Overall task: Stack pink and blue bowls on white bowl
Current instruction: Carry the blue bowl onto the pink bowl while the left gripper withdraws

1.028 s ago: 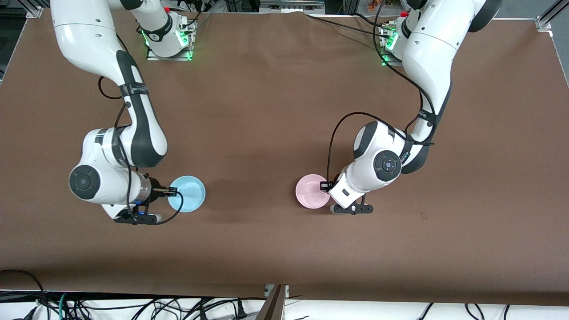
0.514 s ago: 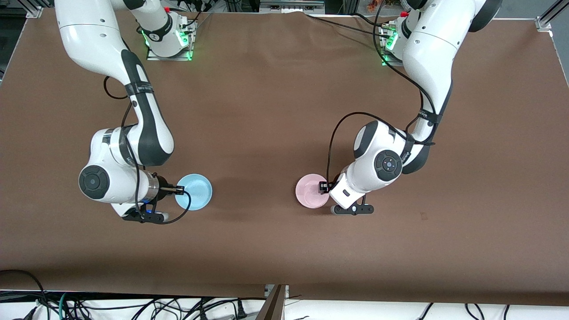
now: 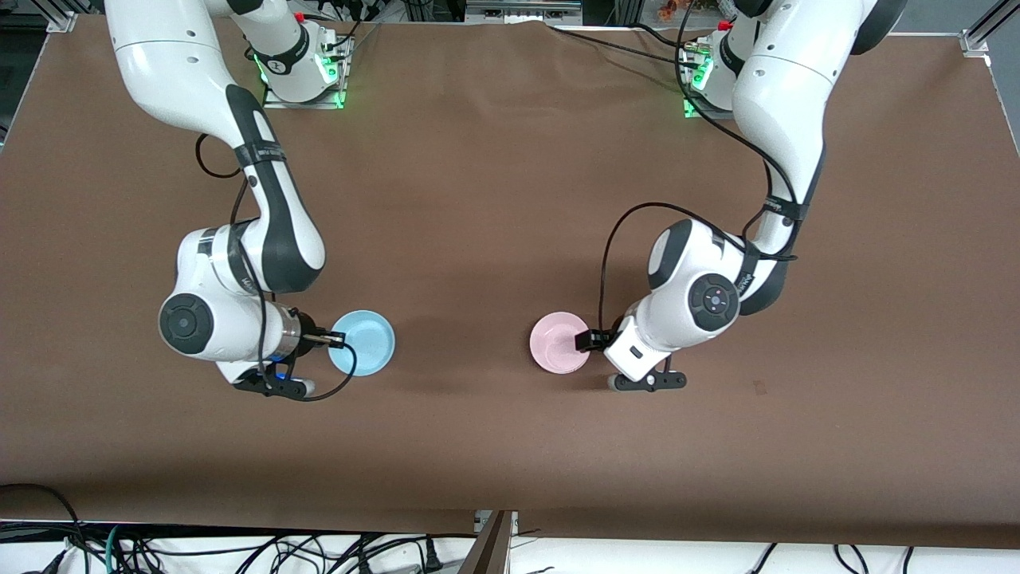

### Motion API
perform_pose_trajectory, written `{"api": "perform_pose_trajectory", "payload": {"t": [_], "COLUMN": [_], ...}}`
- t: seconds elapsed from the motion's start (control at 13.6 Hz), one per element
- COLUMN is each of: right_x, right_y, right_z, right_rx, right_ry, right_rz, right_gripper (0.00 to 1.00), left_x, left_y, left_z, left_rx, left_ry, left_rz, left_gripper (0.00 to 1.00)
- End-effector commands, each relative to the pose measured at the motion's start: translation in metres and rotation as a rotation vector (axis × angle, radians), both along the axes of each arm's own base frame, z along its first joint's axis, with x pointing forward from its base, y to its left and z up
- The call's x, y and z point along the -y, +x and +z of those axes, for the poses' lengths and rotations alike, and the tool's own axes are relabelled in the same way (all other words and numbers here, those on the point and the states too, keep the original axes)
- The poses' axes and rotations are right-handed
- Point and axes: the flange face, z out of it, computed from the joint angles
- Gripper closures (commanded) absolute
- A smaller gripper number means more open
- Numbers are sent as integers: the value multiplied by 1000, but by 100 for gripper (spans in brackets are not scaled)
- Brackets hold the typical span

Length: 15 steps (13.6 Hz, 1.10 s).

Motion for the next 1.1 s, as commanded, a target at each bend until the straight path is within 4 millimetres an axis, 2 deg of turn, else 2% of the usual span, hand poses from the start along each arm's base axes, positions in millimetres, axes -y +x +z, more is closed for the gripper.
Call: {"api": "perform_pose_trajectory", "payload": {"t": [0.0, 0.15, 0.29, 0.37, 0.51, 0.73, 0.88, 1.03], "right_x": [-45, -84, -129, -152, -189, -255, -291, -305], "right_y": [-8, -15, -24, -30, -43, -65, -79, -82], "right_z": [26, 37, 42, 41, 37, 19, 4, -5], "right_rx": [-6, -9, 8, 28, 49, 107, 128, 125], "right_ry": [36, 57, 87, 97, 117, 192, 232, 243], "right_rz": [-96, -200, -317, -358, -426, -572, -630, -664], "right_gripper": [100, 100, 100, 100, 100, 100, 100, 100], "left_x": [-8, -18, -53, -68, -115, -178, -201, -215], "left_y": [-1, 3, 12, 11, 11, 0, -12, -26], "left_z": [15, 18, 43, 60, 105, 161, 195, 226], "left_rx": [-4, 23, 49, 28, 1, -59, -78, -82], "left_ry": [19, 74, 131, 143, 153, 181, 194, 221], "left_rz": [-30, -56, -59, -71, -87, -52, -32, -23], "left_gripper": [0, 0, 0, 0, 0, 0, 0, 0]}}
